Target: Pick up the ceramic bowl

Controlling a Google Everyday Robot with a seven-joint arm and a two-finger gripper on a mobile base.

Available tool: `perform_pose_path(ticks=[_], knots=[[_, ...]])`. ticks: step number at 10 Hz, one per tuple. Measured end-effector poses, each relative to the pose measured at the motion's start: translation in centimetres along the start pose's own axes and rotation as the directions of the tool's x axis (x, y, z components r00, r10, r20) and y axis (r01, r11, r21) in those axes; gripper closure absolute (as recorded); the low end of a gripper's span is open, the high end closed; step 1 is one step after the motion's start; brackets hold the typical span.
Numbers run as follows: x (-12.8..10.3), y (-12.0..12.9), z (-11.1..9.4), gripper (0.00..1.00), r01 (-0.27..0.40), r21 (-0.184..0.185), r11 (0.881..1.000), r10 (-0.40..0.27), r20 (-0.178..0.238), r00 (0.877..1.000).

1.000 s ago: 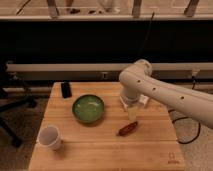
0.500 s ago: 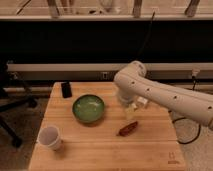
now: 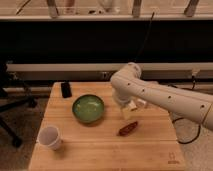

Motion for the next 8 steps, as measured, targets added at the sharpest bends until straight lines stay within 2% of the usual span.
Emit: perform_pose_path(ticks=[8], knots=[[-2.1, -1.2, 2.4, 0.2, 0.089, 0.018, 0.996, -0.089, 0.01, 0.996]])
